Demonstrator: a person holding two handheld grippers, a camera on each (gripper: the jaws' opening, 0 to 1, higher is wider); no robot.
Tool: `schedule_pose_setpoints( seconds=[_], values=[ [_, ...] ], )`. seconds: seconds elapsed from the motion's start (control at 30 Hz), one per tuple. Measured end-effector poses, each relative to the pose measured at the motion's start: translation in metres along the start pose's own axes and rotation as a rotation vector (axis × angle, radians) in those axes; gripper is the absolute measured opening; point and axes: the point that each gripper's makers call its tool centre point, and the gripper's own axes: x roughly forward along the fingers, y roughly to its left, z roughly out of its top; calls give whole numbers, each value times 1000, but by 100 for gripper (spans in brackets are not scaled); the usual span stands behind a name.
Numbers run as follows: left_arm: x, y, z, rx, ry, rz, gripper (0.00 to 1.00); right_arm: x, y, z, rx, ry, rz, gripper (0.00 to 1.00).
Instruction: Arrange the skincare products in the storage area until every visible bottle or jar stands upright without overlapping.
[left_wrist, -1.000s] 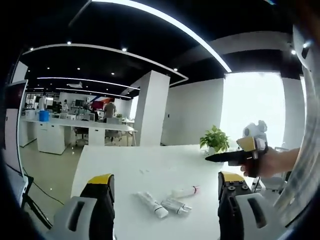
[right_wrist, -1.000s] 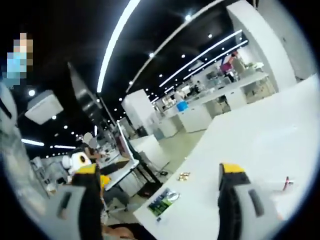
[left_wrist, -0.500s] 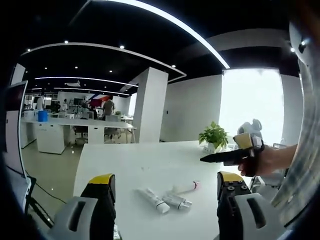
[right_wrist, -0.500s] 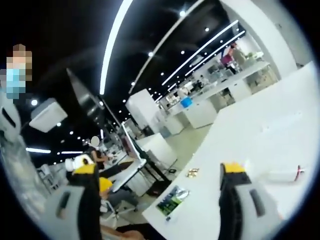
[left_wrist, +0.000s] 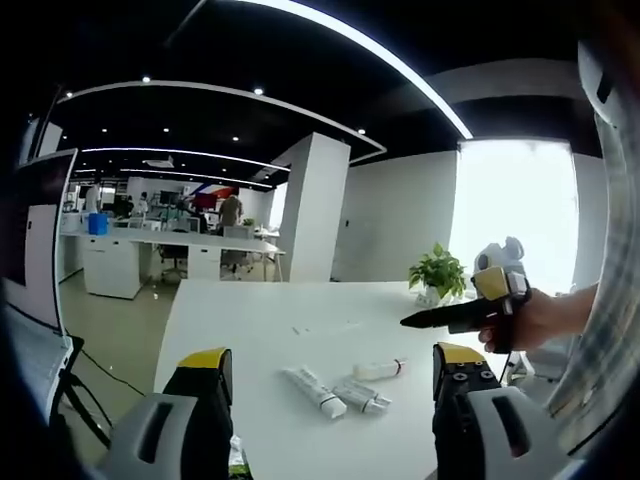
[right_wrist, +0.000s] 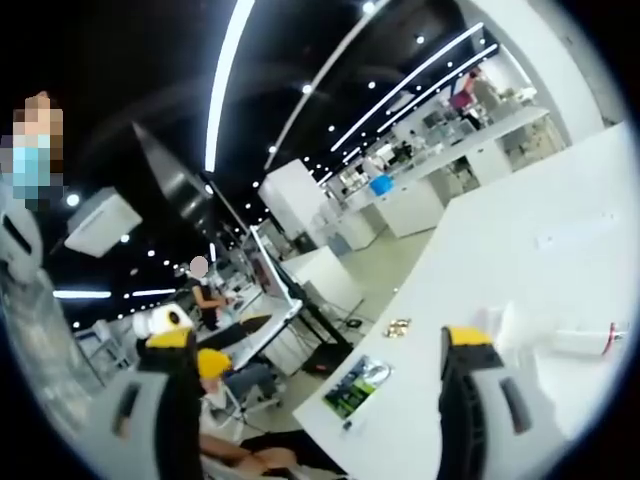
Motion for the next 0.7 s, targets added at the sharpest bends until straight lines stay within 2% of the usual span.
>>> schedule_pose_setpoints(
  seconds=[0.17,0.33,0.43,0.57,0.67,0.7],
  values=[
    [7,-6,-6,-9,3,-9,84,-4,-3,-10,-12,74,-29,99],
    [12,-16,-15,-29,16,-43,85,-5,-22,-18,12,132,-101,99],
    [13,-22,-20,-26,32,-53,85,-1,-31,-24,18,174,-121,99],
    [13,-22,-27,-38,56,-50,88,5,-36,-20,16,184,-127,99],
    [16,-22,-42,50,131,-60,92,9,-45,-20,20,192,-138,99],
    [18,-24,-43,57,135,-66,92,10,-49,-21,20,193,-145,99]
  ],
)
